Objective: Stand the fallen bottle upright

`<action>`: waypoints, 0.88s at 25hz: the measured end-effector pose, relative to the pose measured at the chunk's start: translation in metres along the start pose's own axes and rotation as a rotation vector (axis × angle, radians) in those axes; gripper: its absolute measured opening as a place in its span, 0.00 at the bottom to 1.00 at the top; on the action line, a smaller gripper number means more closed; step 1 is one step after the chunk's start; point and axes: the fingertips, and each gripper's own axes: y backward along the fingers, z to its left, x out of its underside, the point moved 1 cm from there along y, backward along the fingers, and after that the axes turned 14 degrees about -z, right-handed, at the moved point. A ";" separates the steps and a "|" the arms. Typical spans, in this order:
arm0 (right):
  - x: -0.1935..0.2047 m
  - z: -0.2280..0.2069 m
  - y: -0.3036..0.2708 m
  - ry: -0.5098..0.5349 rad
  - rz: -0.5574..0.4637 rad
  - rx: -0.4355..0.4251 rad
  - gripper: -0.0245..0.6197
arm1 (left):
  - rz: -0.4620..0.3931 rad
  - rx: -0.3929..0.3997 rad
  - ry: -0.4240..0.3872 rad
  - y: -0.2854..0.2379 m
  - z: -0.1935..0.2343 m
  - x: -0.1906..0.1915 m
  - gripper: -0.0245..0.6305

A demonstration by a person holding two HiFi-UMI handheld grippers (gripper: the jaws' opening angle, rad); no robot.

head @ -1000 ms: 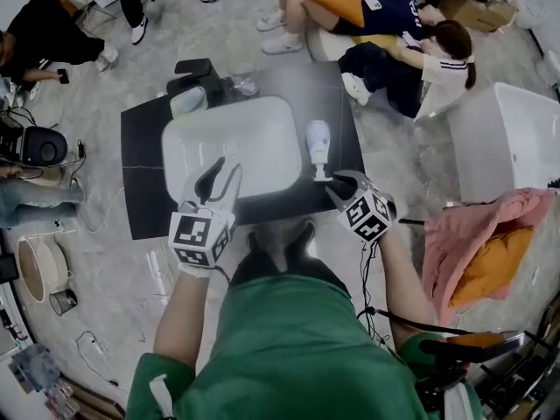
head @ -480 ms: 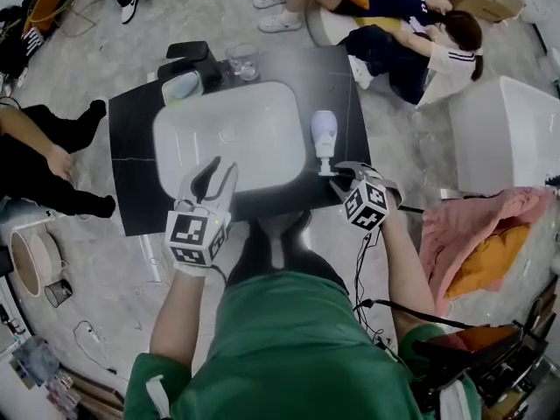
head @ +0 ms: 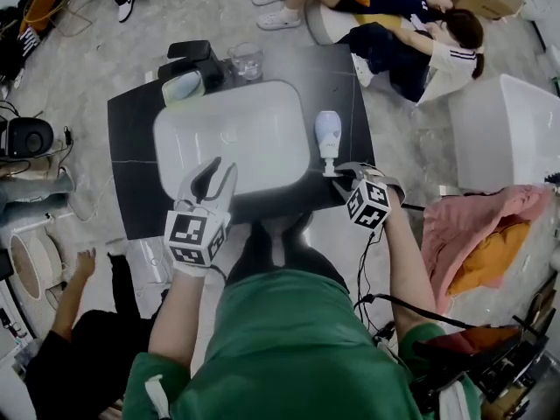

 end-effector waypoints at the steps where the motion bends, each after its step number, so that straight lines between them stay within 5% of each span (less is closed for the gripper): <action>1: 0.000 0.001 0.000 0.002 -0.001 0.000 0.14 | 0.000 0.003 0.002 -0.001 0.000 0.000 0.22; 13: -0.026 0.020 -0.003 -0.026 -0.039 -0.028 0.10 | -0.016 0.034 0.003 0.003 0.004 -0.012 0.21; 22: -0.059 0.013 0.014 -0.183 -0.171 -0.008 0.10 | -0.051 0.044 0.007 0.001 0.012 -0.032 0.20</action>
